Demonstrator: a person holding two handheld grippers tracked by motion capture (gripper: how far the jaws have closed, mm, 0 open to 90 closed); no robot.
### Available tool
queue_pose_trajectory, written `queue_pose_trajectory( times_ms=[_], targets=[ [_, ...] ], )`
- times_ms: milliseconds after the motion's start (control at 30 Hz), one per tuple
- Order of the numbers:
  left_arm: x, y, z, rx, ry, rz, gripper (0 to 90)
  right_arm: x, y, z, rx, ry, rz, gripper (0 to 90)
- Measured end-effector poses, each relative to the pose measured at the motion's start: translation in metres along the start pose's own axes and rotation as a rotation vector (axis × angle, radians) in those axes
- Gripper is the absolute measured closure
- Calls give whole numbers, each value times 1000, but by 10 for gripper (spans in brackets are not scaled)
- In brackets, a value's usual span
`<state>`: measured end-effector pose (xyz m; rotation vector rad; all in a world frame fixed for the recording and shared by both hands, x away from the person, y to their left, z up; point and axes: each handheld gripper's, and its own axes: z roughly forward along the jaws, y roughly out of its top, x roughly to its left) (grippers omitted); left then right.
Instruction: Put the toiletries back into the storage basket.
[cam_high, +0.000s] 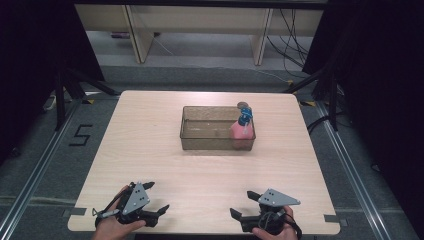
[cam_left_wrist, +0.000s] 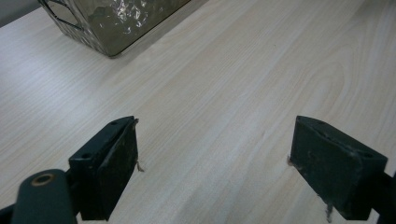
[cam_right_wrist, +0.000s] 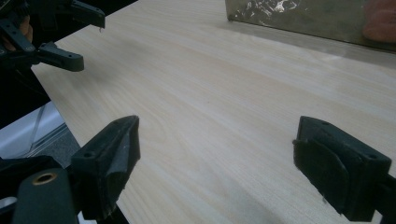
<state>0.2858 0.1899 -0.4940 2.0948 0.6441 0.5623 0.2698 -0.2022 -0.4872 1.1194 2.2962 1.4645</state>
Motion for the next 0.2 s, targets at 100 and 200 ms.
queue_pose_trajectory(
  times_ms=[100, 200],
  targets=[
    [0, 0, 0, -1, -2, 0, 148, 0, 0, 0, 0, -2, 1, 156],
    [0, 0, 0, -3, 0, -1, 148, -1, 0, 0, -4, -5, -20, 156]
  ],
)
